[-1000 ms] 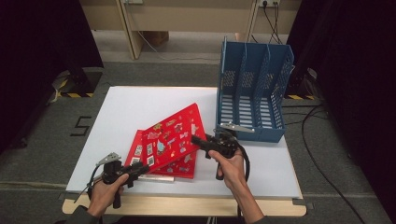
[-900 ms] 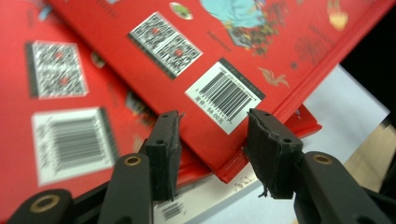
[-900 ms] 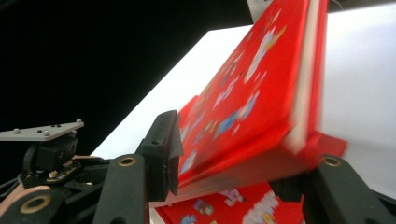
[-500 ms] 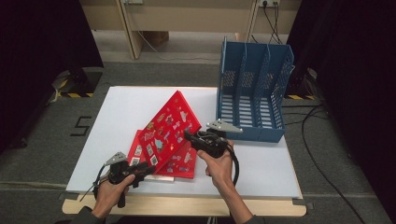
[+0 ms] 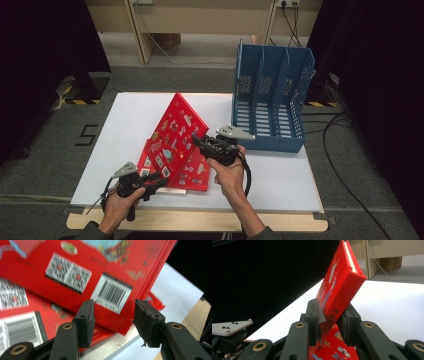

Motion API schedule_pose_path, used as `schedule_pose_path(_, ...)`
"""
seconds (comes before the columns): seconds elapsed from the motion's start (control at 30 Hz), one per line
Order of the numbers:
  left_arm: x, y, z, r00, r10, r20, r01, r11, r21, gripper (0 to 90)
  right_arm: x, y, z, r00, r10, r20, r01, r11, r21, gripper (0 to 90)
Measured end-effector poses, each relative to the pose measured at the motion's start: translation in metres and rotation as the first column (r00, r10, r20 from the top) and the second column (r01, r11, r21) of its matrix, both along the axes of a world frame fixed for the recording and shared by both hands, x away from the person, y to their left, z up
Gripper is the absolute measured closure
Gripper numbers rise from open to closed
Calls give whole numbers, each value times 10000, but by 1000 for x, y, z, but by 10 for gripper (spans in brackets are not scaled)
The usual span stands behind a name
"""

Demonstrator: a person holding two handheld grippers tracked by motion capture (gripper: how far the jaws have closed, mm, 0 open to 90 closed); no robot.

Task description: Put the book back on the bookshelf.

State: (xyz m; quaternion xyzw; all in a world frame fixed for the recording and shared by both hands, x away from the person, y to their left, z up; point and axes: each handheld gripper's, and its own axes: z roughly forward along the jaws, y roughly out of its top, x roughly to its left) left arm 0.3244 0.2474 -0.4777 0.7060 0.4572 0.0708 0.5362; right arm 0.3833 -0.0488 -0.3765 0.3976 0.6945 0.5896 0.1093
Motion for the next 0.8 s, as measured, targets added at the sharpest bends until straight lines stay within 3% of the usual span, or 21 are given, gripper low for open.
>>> schedule_pose_path(0.13, 2, 5, 3, 9990, 255, 361, -248, 9995, -184, 499, 0, -1, 4, 9997, 132, 192, -130, 9998, -124, 731)
schedule_pose_path(0.33, 5, 11, 4, 9978, 504, 429, -497, 9986, -159, 486, -3, -7, 16, 9966, 313, 760, -282, 9987, -425, 752)
schedule_pose_path(0.47, 9, 19, 5, 9941, 908, 587, -896, 9957, -235, 483, -10, -9, 28, 9879, 651, 1409, -512, 9937, -1000, 769)
schedule_pose_path(0.57, 12, 28, 4, 9903, 1249, 603, -1238, 9921, -212, 475, -15, -12, 34, 9836, 899, 1563, -718, 9904, -1177, 784)
schedule_pose_path(0.8, 17, 44, 3, 9803, 1833, 741, -1869, 9814, 446, 431, -21, -13, 34, 9772, 1246, 1718, -1065, 9881, -1109, 787)
